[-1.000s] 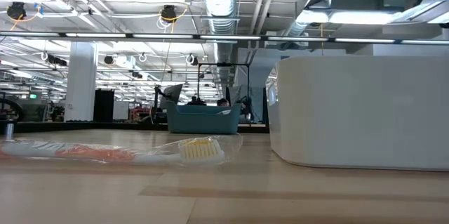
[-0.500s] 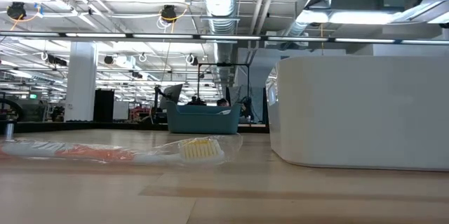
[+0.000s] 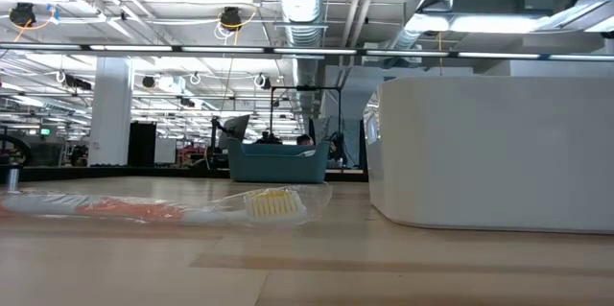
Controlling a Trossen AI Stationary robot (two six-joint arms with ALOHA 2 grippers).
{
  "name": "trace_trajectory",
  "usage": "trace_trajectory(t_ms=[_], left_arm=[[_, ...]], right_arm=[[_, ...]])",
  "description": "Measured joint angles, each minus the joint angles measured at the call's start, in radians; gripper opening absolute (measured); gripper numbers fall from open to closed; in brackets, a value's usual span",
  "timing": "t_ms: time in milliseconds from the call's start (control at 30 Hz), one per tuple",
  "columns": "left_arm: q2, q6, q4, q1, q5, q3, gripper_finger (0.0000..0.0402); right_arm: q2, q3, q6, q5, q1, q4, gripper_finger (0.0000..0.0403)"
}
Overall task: Pick & Place Toothbrushes
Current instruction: Put the violet toothbrush into the blue bin
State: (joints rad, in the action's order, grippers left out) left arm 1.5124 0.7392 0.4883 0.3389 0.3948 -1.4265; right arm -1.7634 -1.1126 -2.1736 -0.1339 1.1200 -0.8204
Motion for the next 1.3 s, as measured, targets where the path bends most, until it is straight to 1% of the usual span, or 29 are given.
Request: trace_trajectory(t_ms=[200, 400, 500, 700, 1100, 1300], left_arm=[[0.000, 0.000, -0.009, -0.009, 0.000, 0.000, 0.0140], [0.000, -0.001, -0.018, -0.009, 0.001, 0.000, 0.0140], [0.000, -0.001, -0.022, -0.009, 0.001, 0.000, 0.0140], [0.000, -0.001, -0.027, -0.014, 0.001, 0.000, 0.0140], [0.000, -0.001, -0.027, -0.014, -0.003, 0.000, 0.0140], [0.000, -0.001, -0.027, -0.014, -0.007, 0.000, 0.0140]], right_arm=[[-0.048, 0.009, 0.027, -0.012, -0.003, 0.012, 0.0255], [-0.056, 0.009, 0.035, -0.012, -0.004, 0.010, 0.0254], [-0.056, 0.009, 0.038, -0.011, -0.004, 0.011, 0.0245], [-0.056, 0.053, 0.053, -0.010, -0.004, 0.071, 0.0199], [-0.056, 0.049, 0.056, -0.026, -0.018, 0.069, 0.0101], [-0.056, 0.048, 0.055, -0.045, -0.018, 0.073, 0.0065]])
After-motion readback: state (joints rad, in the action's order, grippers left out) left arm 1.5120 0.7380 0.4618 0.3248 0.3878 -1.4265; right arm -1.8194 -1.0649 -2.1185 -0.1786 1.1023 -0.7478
